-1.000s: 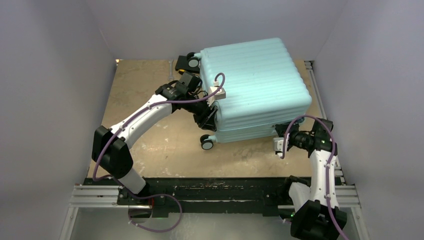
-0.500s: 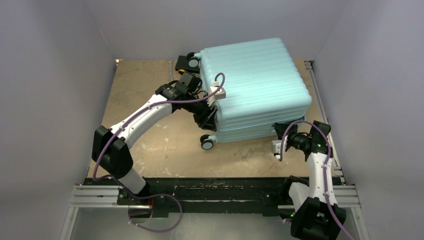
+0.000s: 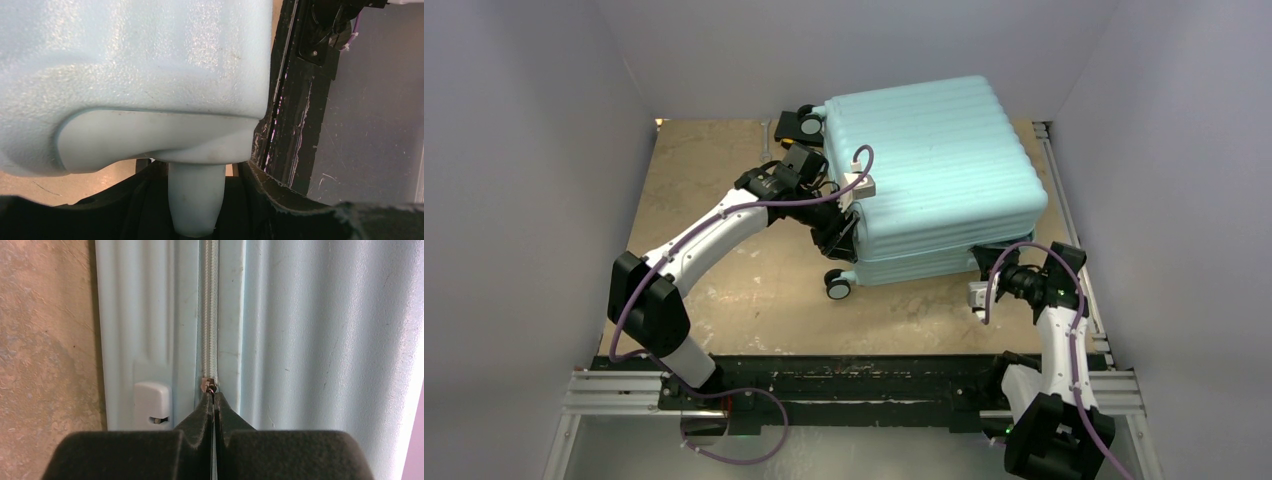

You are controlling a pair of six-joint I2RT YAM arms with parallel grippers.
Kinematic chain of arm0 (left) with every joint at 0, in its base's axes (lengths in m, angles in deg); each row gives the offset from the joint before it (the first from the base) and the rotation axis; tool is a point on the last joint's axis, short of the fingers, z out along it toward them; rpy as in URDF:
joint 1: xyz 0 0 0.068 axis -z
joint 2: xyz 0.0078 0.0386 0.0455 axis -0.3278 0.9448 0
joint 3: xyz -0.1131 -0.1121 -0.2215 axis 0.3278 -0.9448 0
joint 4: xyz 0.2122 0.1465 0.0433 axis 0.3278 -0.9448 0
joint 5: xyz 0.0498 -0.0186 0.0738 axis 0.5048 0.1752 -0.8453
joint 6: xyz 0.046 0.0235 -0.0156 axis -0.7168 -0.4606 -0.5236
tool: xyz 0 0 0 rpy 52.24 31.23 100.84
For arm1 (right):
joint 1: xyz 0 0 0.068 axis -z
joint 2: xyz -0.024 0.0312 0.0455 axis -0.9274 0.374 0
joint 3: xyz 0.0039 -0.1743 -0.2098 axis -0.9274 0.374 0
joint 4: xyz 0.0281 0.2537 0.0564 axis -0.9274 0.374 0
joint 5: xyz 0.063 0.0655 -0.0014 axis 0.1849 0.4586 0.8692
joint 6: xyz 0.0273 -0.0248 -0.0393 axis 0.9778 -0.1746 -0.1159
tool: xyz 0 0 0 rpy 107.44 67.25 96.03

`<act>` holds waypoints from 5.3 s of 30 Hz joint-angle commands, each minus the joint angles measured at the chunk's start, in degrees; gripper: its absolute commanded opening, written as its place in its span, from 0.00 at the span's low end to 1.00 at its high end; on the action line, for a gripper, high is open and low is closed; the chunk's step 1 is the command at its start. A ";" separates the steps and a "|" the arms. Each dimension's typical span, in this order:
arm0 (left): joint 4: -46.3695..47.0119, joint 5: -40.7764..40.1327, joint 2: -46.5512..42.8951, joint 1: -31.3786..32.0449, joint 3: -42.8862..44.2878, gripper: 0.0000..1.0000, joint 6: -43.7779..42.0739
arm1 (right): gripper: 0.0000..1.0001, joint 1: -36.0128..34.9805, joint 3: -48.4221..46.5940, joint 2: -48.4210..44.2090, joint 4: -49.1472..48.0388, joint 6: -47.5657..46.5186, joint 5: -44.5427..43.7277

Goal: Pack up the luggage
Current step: Zip the luggage at the center of the board.

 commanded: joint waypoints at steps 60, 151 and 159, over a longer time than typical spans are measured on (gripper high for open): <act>6.09 4.34 -6.43 -0.64 5.70 0.00 -0.70 | 0.15 1.42 -7.17 -0.32 -14.36 -5.72 1.09; 7.23 1.35 -3.00 -0.51 14.78 0.00 2.18 | 0.46 -0.19 -28.37 29.24 34.64 38.03 -7.19; 7.46 1.12 -2.97 0.01 12.91 0.00 1.89 | 0.53 -0.16 -35.31 34.53 38.28 39.84 3.21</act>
